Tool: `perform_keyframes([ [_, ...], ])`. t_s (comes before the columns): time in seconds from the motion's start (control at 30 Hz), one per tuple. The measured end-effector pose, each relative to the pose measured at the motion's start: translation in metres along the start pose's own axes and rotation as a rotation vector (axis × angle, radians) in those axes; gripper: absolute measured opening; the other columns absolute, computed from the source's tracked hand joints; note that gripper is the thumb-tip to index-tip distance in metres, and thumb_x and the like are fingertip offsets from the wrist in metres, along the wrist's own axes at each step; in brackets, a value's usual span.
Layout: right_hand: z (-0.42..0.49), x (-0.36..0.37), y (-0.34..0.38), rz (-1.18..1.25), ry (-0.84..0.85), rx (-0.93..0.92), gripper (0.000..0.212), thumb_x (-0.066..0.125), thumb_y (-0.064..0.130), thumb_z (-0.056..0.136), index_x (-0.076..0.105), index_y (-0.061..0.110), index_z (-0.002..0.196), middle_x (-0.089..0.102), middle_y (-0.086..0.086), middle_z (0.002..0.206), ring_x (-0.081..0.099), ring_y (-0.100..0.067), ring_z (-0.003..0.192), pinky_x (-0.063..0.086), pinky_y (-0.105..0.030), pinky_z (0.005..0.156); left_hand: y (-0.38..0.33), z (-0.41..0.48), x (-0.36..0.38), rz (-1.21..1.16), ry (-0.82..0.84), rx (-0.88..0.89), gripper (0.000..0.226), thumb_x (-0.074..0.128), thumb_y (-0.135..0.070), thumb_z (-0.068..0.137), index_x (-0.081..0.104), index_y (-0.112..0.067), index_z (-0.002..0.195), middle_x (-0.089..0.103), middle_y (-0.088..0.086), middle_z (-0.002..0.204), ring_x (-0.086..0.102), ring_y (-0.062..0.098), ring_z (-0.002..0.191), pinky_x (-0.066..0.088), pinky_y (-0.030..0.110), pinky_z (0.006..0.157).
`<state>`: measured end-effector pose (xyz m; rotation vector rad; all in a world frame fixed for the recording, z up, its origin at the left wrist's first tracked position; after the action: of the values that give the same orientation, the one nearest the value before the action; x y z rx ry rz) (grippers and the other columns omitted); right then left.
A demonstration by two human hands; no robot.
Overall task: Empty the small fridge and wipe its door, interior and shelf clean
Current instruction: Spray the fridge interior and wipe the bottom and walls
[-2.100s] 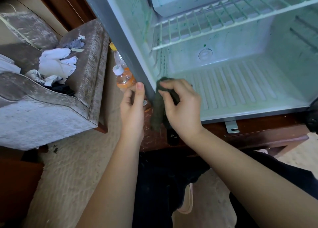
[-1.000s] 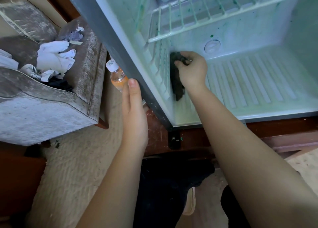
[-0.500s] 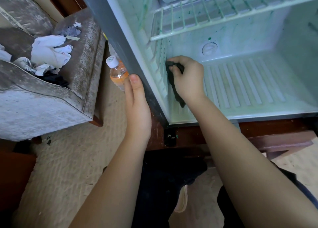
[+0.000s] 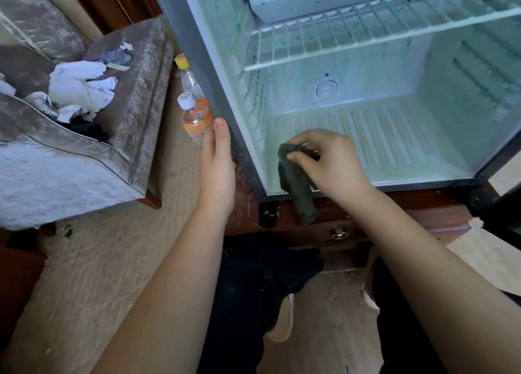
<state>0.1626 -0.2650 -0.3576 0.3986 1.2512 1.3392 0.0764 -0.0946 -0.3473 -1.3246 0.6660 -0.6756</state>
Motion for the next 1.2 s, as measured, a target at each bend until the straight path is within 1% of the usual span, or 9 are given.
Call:
perform_keyframes([
  [0.17, -0.002, -0.046, -0.014, -0.133, -0.242, 0.018, 0.017, 0.073, 0.012, 0.079, 0.057, 0.012, 0.079, 0.057, -0.002, 0.083, 0.053, -0.015, 0.075, 0.037, -0.016, 0.066, 0.004, 0.001, -0.001, -0.027, 0.0, -0.044, 0.04, 0.034, -0.047, 0.102, 0.044, -0.031, 0.137, 0.055, -0.009, 0.138, 0.054, 0.008, 0.125, 0.043, 0.044, 0.108],
  [0.33, 0.003, -0.015, -0.054, -0.193, 0.062, 0.148, 0.025, 0.06, 0.015, 0.091, 0.062, 0.019, 0.116, 0.071, 0.003, 0.096, 0.064, -0.019, 0.097, 0.049, -0.031, 0.083, 0.006, 0.001, -0.001, -0.057, -0.015, -0.024, 0.051, 0.036, -0.049, 0.101, 0.039, -0.025, 0.146, 0.051, -0.007, 0.144, 0.048, 0.011, 0.132, 0.035, 0.045, 0.113],
  [0.43, 0.004, -0.025, -0.068, -0.282, 0.004, 0.216, 0.024, 0.055, 0.01, 0.091, 0.063, 0.019, 0.112, 0.07, 0.001, 0.099, 0.064, -0.021, 0.095, 0.052, -0.036, 0.079, 0.006, 0.002, -0.002, -0.068, -0.007, -0.031, 0.047, 0.036, -0.048, 0.101, 0.041, -0.026, 0.143, 0.051, -0.007, 0.143, 0.049, 0.011, 0.131, 0.036, 0.046, 0.113],
  [0.6, 0.001, -0.003, -0.074, -0.522, 0.163, 0.224, 0.036, 0.062, 0.025, 0.089, 0.059, 0.018, 0.124, 0.064, -0.003, 0.117, 0.053, -0.023, 0.115, 0.05, -0.037, 0.086, 0.007, 0.002, -0.001, -0.06, 0.01, -0.04, 0.037, 0.035, -0.048, 0.101, 0.044, -0.035, 0.135, 0.053, -0.009, 0.14, 0.051, 0.01, 0.128, 0.039, 0.045, 0.111],
  [0.73, 0.005, 0.003, -0.068, -0.673, 0.211, 0.206, 0.036, 0.06, 0.033, 0.091, 0.058, 0.013, 0.121, 0.056, -0.006, 0.123, 0.052, -0.027, 0.113, 0.047, -0.036, 0.082, 0.008, 0.003, -0.001, -0.05, 0.022, -0.034, 0.04, 0.035, -0.051, 0.1, 0.043, -0.035, 0.136, 0.053, -0.011, 0.141, 0.05, 0.008, 0.129, 0.037, 0.044, 0.112],
  [0.9, 0.0, 0.005, -0.049, -0.77, 0.248, 0.14, 0.036, 0.059, 0.047, 0.089, 0.062, 0.017, 0.108, 0.061, -0.003, 0.105, 0.051, -0.025, 0.109, 0.04, -0.032, 0.074, 0.009, 0.003, -0.002, -0.037, 0.025, -0.041, 0.046, 0.035, -0.052, 0.1, 0.042, -0.033, 0.14, 0.053, -0.012, 0.14, 0.05, 0.009, 0.129, 0.039, 0.046, 0.111],
  [1.0, -0.006, 0.009, -0.052, -0.906, 0.331, 0.156, 0.025, 0.057, 0.031, 0.092, 0.062, 0.015, 0.109, 0.056, -0.003, 0.096, 0.049, -0.024, 0.108, 0.034, -0.03, 0.068, 0.007, 0.002, -0.002, -0.035, 0.021, -0.038, 0.045, 0.037, -0.055, 0.098, 0.044, -0.035, 0.137, 0.053, -0.013, 0.14, 0.05, 0.008, 0.129, 0.038, 0.046, 0.111],
  [1.1, 0.004, -0.014, -0.04, -0.748, 0.178, 0.164, 0.019, 0.055, 0.023, 0.088, 0.067, 0.015, 0.1, 0.054, -0.004, 0.087, 0.053, -0.027, 0.1, 0.035, -0.029, 0.064, 0.005, 0.0, -0.001, -0.042, 0.023, -0.033, 0.037, 0.037, -0.055, 0.098, 0.046, -0.04, 0.131, 0.053, -0.014, 0.14, 0.049, 0.007, 0.13, 0.036, 0.045, 0.113],
  [1.2, 0.014, -0.071, 0.01, -0.445, -0.259, -0.037, 0.015, 0.057, 0.022, 0.084, 0.068, 0.014, 0.091, 0.064, -0.005, 0.091, 0.058, -0.027, 0.093, 0.044, -0.032, 0.066, 0.007, 0.001, -0.002, -0.021, 0.011, -0.041, 0.056, 0.04, -0.062, 0.092, 0.043, -0.035, 0.14, 0.05, -0.014, 0.143, 0.046, 0.008, 0.132, 0.035, 0.045, 0.113],
])
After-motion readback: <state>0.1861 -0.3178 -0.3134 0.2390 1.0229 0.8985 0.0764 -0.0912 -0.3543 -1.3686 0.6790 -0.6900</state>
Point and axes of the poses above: each hand's wrist, its own z-axis towards the middle knuckle, its own x-axis out of the palm, y = z × x, the point moved 10 cm from there along z, towards the middle knuckle
